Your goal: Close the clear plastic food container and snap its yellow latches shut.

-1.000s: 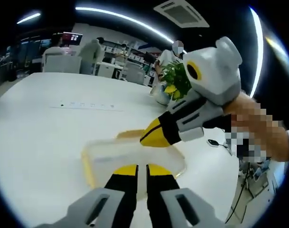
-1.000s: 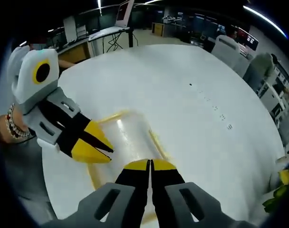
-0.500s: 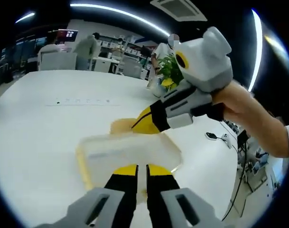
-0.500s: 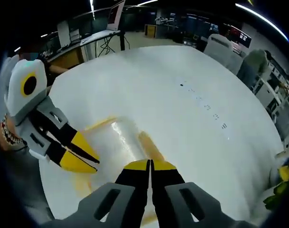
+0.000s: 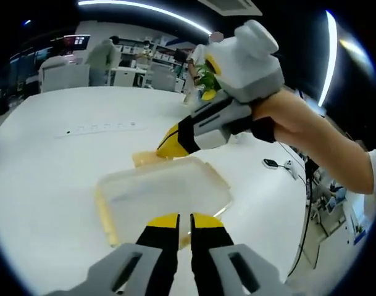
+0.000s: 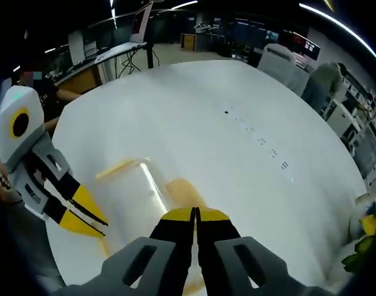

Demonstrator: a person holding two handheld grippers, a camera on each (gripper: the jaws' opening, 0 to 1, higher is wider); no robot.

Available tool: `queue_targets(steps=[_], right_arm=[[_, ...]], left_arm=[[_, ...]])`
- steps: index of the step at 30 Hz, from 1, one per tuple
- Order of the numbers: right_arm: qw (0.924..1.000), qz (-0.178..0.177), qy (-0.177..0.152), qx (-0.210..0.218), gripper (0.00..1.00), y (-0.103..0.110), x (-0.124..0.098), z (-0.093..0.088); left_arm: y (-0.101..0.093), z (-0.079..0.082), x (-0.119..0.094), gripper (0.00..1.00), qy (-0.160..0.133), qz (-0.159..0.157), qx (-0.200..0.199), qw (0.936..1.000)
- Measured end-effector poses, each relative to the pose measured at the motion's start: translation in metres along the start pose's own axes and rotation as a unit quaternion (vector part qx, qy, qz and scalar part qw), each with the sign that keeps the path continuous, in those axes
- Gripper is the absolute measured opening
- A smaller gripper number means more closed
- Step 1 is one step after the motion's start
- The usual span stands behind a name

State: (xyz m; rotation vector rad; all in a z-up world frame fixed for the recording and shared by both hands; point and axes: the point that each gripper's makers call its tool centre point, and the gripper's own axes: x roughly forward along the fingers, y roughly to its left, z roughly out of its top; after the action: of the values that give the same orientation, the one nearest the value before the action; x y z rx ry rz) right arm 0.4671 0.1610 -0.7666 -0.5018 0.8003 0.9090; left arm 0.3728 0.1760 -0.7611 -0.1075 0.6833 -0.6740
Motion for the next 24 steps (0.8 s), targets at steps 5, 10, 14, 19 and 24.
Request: queue_targets(steps=[5, 10, 14, 19, 24], right_arm=[[1.0, -0.001, 0.006, -0.003, 0.0, -0.001, 0.004, -0.004], [0.9999, -0.01, 0.005, 0.003, 0.0, -0.007, 0.008, -0.006], [0.9999, -0.012, 0.004, 0.006, 0.0, -0.009, 0.009, -0.007], [0.9999, -0.013, 0.007, 0.004, 0.0, -0.011, 0.012, -0.006], [0.9999, -0.009, 0.009, 0.0, 0.01, -0.012, 0.01, -0.003]], left_arm=[[-0.001, 0.0, 0.0, 0.0, 0.004, 0.001, 0.013, 0.9999], [0.0, 0.0, 0.0, 0.0, 0.006, 0.001, 0.019, 0.9998], [0.0, 0.0, 0.0, 0.0, 0.006, -0.001, 0.022, 0.9997], [0.001, 0.0, 0.001, 0.0, 0.006, -0.003, 0.021, 0.9998], [0.001, 0.001, 0.001, 0.0, 0.007, -0.004, 0.022, 0.9997]])
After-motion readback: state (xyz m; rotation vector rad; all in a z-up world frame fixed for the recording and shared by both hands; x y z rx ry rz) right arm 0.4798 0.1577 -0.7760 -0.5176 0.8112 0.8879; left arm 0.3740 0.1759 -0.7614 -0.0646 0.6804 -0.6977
